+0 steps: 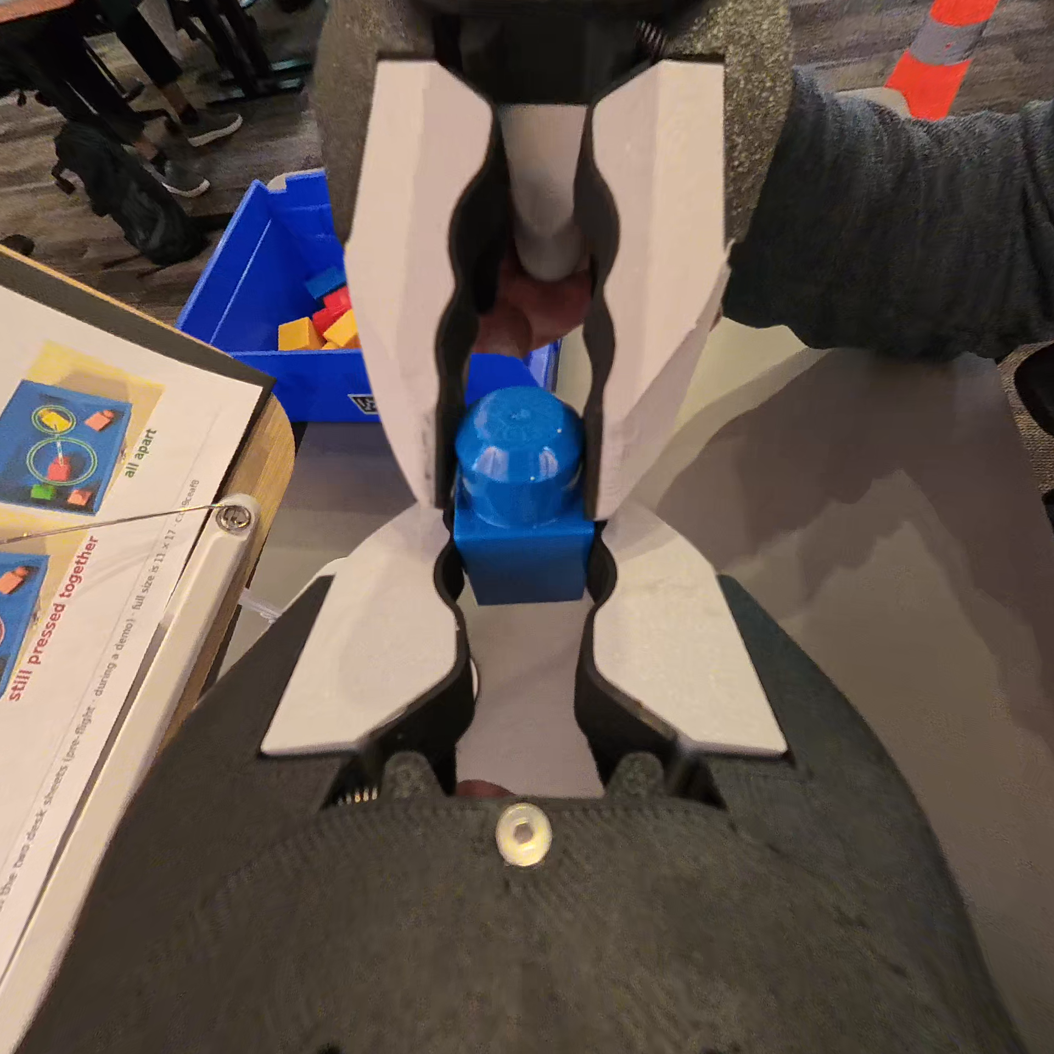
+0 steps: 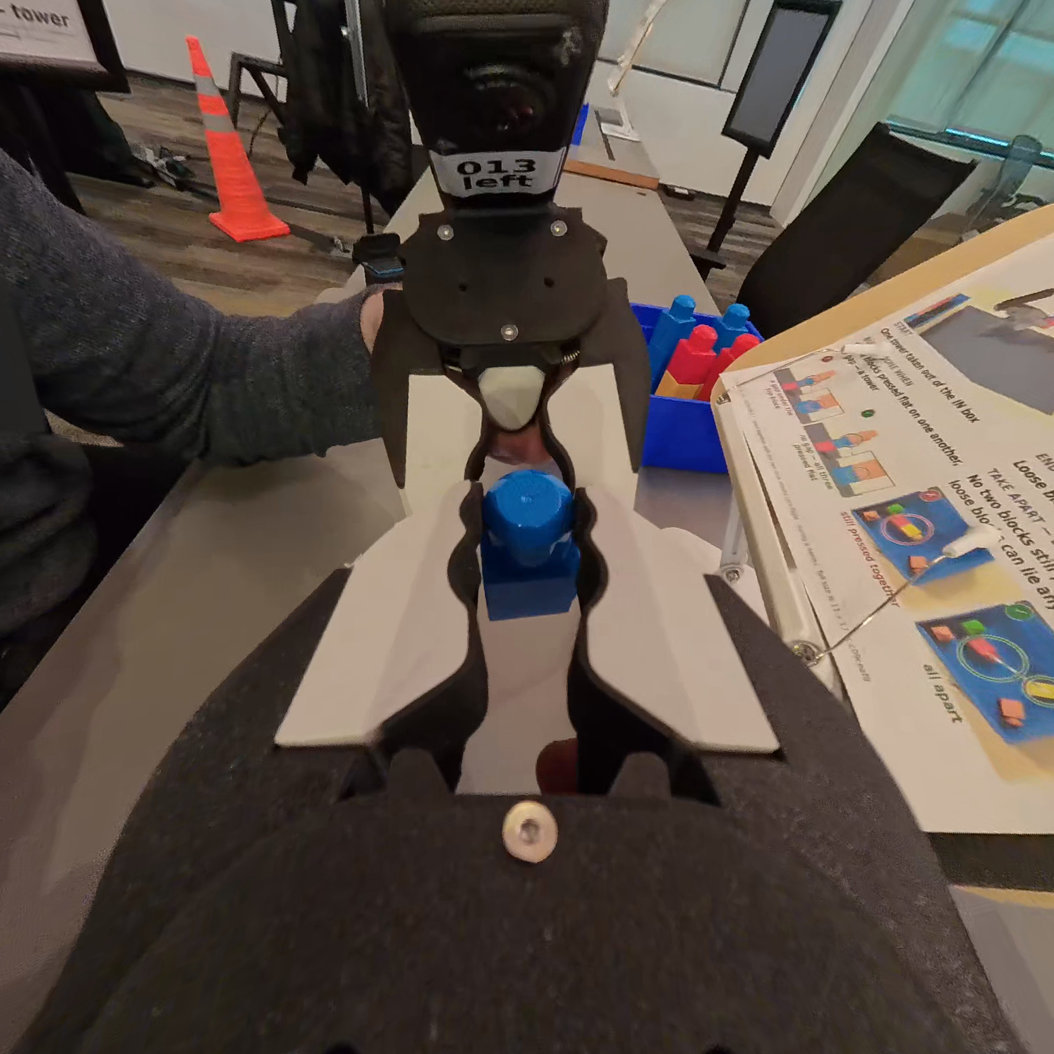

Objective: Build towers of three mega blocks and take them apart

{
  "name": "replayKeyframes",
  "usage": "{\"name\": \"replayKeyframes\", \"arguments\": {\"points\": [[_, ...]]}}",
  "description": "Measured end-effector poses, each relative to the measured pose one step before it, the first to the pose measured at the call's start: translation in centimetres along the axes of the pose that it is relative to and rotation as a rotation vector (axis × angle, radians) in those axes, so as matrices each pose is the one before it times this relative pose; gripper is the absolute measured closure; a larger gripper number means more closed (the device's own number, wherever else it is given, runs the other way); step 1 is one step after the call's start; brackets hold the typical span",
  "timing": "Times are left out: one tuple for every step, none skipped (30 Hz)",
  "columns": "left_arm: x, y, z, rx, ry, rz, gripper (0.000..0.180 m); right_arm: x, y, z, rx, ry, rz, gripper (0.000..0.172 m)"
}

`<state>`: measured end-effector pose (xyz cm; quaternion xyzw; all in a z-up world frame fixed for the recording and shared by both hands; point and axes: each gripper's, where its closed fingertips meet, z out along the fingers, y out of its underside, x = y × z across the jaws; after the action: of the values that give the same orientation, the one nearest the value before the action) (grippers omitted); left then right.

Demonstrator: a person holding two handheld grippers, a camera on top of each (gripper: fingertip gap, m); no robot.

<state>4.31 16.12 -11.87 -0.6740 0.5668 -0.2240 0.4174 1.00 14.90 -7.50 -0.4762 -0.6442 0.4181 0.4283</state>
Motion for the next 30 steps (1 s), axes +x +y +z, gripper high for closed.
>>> {"name": "replayKeyframes", "arguments": {"points": [[-0.043, -0.072, -0.101, 0.008, 0.0033, -0.0041, 0.141, 0.04, -0.017, -0.002, 0.0008, -0.0026, 0.0098, 0.142], [0.091, -0.049, -0.058, 0.0092, 0.0134, -0.0072, 0.141, -0.017, -0.023, -0.045, -0.0028, -0.0027, 0.0043, 0.142], [0.076, -0.193, -0.032, 0.0164, 0.0116, -0.0077, 0.14, -0.012, -0.217, -0.072, 0.0082, 0.0028, -0.0044, 0.142], [0.098, -0.338, -0.043, 0.0239, 0.0127, -0.011, 0.141, -0.017, -0.345, -0.093, 0.0159, 0.0027, -0.0002, 0.142], [0.1, -0.256, -0.084, 0.0157, 0.014, -0.0107, 0.141, 0.101, -0.371, -0.222, 0.0174, 0.0061, 0.0086, 0.142], [-0.211, 0.107, -0.157, -0.0074, -0.007, -0.0059, 0.139, 0.396, -0.449, -0.542, 0.0219, 0.0213, 0.0078, 0.142], [-0.698, 0.347, -0.267, -0.0212, -0.04, -0.0021, 0.133, 0.616, -0.42, -0.917, 0.0199, 0.031, 0.0042, 0.142], [-0.714, 0.269, -0.384, -0.0128, -0.0356, -0.0087, 0.124, 0.826, -0.174, -1.198, 0.0056, 0.037, 0.0014, 0.142], [-0.318, 0.021, -0.516, 0.0067, -0.002, -0.0179, 0.123, 1.223, 0.213, -1.357, -0.015, 0.0557, -0.0018, 0.142], [-0.184, -0.312, -0.611, 0.0299, 0.0066, -0.0164, 0.128, 1.607, 0.554, -1.443, -0.0281, 0.0734, 0.0004, 0.142], [-0.111, -0.454, -0.625, 0.0399, 0.008, -0.0096, 0.143, 1.706, 0.7, -1.431, -0.0256, 0.068, 0.0135, 0.142], [-0.065, -0.416, -0.533, 0.036, 0.0091, -0.0087, 0.158, 1.602, 0.752, -1.309, -0.0193, 0.0506, 0.0297, 0.142], [-0.051, -0.204, -0.36, 0.0201, 0.0106, -0.0101, 0.17, 1.616, 0.893, -1.171, -0.0236, 0.0494, 0.0335, 0.142], [-0.131, 0.013, -0.198, 0.0038, 0.0026, -0.0088, 0.177, 1.836, 1.193, -0.972, -0.039, 0.0641, 0.0259, 0.142], [-0.27, 0.138, -0.09, -0.0047, -0.0117, -0.0016, 0.18, 1.93, 1.489, -0.734, -0.0556, 0.0727, 0.0193, 0.142], [-0.303, 0.157, 0.013, -0.0075, -0.0181, 0.0032, 0.18, 1.684, 1.602, -0.454, -0.0618, 0.0592, 0.018, 0.142], [-0.14, 0.124, 0.056, -0.0075, -0.009, 0.0025, 0.18, 1.317, 1.454, -0.19, -0.0524, 0.0389, 0.0163, 0.142], [0.023, 0.046, 0.096, -0.004, -0.0003, 0.0012, 0.18, 1.174, 1.151, -0.028, -0.0325, 0.0359, 0.0131, 0.14], [0.07, 0.045, 0.115, -0.0028, 0.0022, 0.0025, 0.18, 1.018, 0.946, 0.111, -0.0224, 0.0299, 0.0162, 0.137], [0.07, 0.056, 0.121, -0.0046, 0.0005, 0.0036, 0.18, 0.644, 0.812, 0.237, -0.0249, 0.0101, 0.0221, 0.134], [0.051, 0.129, 0.125, -0.009, 0.0, 0.0041, 0.18, 0.34, 0.507, 0.231, -0.0173, 0.001, 0.0195, 0.131], [0.033, 0.142, 0.12, -0.0104, -0.0017, 0.0052, 0.18, 0.142, 0.057, 0.117, 0.0, 0.0034, 0.0083, 0.127], [0.021, 0.106, 0.09, -0.0077, -0.0027, 0.0056, 0.18, -0.099, -0.331, -0.01, 0.0133, 0.003, -0.004, 0.127], [0.094, 0.059, 0.098, -0.0045, 0.0012, 0.0031, 0.18, -0.385, -0.583, -0.074, 0.02, -0.0043, -0.0114, 0.127], [0.149, 0.037, 0.1, -0.0032, 0.0056, 0.0003, 0.179, -0.606, -0.701, -0.096, 0.0214, -0.0102, -0.0136, 0.128], [0.154, 0.059, 0.124, -0.005, 0.0036, 0.0004, 0.179, -0.69, -0.748, -0.072, 0.0186, -0.0108, -0.0151, 0.129], [0.038, 0.133, 0.098, -0.0095, -0.0078, 0.0008, 0.178, -0.738, -0.711, -0.048, 0.0128, -0.0088, -0.0185, 0.131], [-0.05, 0.246, 0.021, -0.016, -0.0185, 0.0009, 0.177, -0.806, -0.688, -0.016, 0.0082, -0.008, -0.0238, 0.132], [0.005, 0.31, -0.099, -0.0203, -0.0194, 0.0054, 0.175, -0.947, -0.698, 0.06, 0.0073, -0.0124, -0.0291, 0.133], [0.014, 0.277, -0.286, -0.0165, -0.0211, 0.0103, 0.173, -1.159, -0.726, 0.151, 0.0078, -0.0216, -0.0339, 0.134]]}}
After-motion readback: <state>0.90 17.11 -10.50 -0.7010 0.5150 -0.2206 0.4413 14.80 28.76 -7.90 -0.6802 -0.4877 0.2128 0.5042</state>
